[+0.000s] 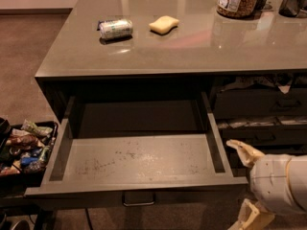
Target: Close top drawer
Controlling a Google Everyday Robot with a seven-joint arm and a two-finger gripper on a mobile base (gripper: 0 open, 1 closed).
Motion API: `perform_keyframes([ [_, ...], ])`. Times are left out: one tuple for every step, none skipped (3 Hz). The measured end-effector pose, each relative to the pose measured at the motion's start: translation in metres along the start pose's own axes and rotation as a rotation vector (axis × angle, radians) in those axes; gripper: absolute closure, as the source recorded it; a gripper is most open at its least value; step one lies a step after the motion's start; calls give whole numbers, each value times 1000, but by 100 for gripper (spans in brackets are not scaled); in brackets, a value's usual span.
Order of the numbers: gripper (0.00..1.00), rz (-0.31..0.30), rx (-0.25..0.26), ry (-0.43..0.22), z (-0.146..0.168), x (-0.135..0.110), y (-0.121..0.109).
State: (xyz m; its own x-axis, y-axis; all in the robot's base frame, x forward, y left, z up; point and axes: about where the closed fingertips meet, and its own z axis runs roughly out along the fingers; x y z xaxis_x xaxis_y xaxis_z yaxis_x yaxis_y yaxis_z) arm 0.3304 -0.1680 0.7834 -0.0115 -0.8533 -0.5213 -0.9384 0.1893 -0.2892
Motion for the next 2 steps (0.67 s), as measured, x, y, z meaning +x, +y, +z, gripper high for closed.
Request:
perform_keyframes([
  [0,8,-28,54,23,21,22],
  [0,9,-29,55,23,22,22],
])
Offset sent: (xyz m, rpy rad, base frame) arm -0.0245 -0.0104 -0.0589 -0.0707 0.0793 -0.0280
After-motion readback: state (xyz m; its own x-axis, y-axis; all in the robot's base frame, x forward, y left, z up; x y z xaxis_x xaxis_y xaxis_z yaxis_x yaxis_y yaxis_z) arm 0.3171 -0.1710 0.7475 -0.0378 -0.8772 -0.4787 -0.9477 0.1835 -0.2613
